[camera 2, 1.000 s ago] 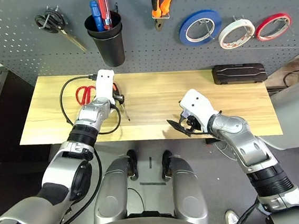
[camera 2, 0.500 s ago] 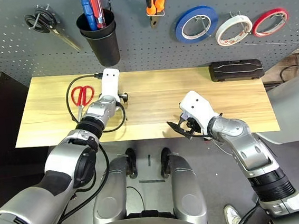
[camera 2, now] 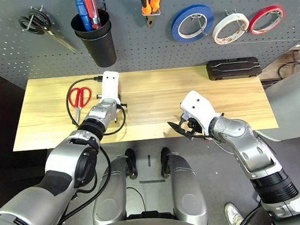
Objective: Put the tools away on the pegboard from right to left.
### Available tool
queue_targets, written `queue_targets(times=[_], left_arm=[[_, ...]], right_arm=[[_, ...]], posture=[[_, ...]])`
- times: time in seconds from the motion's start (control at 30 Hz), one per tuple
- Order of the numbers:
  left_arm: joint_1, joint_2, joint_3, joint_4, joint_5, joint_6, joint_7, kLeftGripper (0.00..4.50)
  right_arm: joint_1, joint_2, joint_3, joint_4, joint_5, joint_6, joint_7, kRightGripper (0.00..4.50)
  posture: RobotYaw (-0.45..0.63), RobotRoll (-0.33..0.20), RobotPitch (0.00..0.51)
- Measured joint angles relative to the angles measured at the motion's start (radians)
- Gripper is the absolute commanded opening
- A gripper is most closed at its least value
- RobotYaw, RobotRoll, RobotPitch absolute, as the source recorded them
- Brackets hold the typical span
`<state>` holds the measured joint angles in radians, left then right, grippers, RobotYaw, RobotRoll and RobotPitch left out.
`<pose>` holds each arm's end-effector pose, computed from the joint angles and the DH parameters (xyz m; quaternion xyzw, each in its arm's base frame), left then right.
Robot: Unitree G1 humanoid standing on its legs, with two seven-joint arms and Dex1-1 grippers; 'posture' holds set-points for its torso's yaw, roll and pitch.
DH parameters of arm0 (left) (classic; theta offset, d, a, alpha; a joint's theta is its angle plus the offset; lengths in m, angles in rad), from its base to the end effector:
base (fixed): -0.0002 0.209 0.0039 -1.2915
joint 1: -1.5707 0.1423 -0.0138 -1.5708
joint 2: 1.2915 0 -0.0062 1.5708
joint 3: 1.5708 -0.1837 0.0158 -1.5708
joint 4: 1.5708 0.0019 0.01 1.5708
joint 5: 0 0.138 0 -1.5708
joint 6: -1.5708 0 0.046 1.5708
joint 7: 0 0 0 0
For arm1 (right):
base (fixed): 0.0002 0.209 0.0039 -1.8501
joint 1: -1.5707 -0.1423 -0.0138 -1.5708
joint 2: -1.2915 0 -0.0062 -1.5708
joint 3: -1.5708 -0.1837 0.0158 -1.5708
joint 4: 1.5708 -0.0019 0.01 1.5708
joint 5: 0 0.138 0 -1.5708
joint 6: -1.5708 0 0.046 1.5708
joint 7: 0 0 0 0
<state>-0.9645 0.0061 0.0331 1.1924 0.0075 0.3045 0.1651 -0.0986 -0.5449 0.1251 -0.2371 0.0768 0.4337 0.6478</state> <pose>0.3382 0.0959 0.0723 0.0990 0.2697 -0.0062 0.9578 0.2168 -0.2077 0.0997 -0.2073 0.1409 0.3522 0.9017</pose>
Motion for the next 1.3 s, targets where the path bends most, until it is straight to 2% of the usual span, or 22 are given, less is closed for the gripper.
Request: queue_targets(times=[0.13,0.27,0.47,0.6,0.73,0.87,1.03,1.3], left_arm=[[0.024,0.003,-0.003,-0.033,0.0,-0.004,-0.011,0.67],[0.103,0.008,-0.002,-0.158,-0.008,0.009,-0.046,0.67],[0.297,0.015,0.018,-0.473,-0.049,0.105,-0.1,0.67],[0.476,0.021,0.026,-0.759,-0.065,0.143,-0.117,0.67],[0.593,0.033,0.026,-0.978,-0.08,0.112,-0.163,0.67],[0.688,0.025,0.033,-1.141,-0.093,0.003,-0.182,0.67],[0.746,0.009,0.064,-1.269,-0.132,-0.109,-0.193,0.67],[0.784,0.022,0.125,-1.513,-0.242,-0.158,-0.221,0.67]], right_arm=[[0.003,0.028,-0.027,0.011,0.027,-0.109,0.002,4.5],[0.01,0.063,-0.059,0.072,0.063,-0.262,0.018,4.5],[0.005,0.126,-0.092,0.213,0.112,-0.503,0.06,4.5],[-0.015,0.185,-0.106,0.336,0.15,-0.702,0.108,4.5],[-0.061,0.263,-0.116,0.455,0.212,-0.893,0.163,4.5],[-0.109,0.324,-0.146,0.586,0.302,-1.075,0.258,4.5],[-0.166,0.389,-0.188,0.702,0.413,-1.212,0.37,4.5],[-0.2,0.411,-0.218,0.801,0.424,-1.258,0.389,4.5]], posture=[[0.04,0.0,0.349],[0.07,0.0,0.335],[0.11,0.0,0.302],[0.14,0.0,0.276],[0.17,0.0,0.256],[0.2,0.0,0.245],[0.22,0.0,0.239],[0.25,0.0,0.245]])
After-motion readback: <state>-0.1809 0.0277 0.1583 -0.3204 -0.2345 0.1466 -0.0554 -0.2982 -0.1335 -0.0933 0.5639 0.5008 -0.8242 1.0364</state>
